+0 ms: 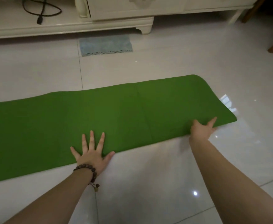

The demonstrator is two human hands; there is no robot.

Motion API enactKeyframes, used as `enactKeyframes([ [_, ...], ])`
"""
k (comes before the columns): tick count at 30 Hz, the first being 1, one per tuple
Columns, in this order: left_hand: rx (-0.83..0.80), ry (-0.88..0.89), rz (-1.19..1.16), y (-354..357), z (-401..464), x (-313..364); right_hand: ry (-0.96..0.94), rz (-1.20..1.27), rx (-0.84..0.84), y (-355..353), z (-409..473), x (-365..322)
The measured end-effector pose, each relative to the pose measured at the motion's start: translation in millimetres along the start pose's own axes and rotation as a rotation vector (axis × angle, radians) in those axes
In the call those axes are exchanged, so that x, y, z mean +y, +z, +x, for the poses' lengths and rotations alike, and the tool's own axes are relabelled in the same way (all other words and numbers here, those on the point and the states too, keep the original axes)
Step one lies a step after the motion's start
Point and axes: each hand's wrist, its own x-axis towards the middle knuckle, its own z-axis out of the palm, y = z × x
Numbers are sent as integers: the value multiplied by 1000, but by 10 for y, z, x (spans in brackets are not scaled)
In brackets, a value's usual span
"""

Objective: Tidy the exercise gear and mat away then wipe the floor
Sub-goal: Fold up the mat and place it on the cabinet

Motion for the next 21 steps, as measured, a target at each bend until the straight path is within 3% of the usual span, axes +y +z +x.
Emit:
enactKeyframes([
  [2,3,16,-12,-14,-1,-49,118,243,53,-31,46,-106],
  [4,-5,40,-22,-33,-4,-117,269,326,72,-56,59,-245],
  [7,-21,85,-34,-66,-13,-208,262,392,-79,-41,-83,-529],
  [12,57,173,-15,-40,-6,-387,-33,445,-401,111,-828,-972],
  [15,130,175,-10,-15,-92,-565,-290,208,-548,300,-1384,-1023],
  [21,281,-58,-140,-33,-397,-1142,-777,-256,-787,706,-2195,-632],
])
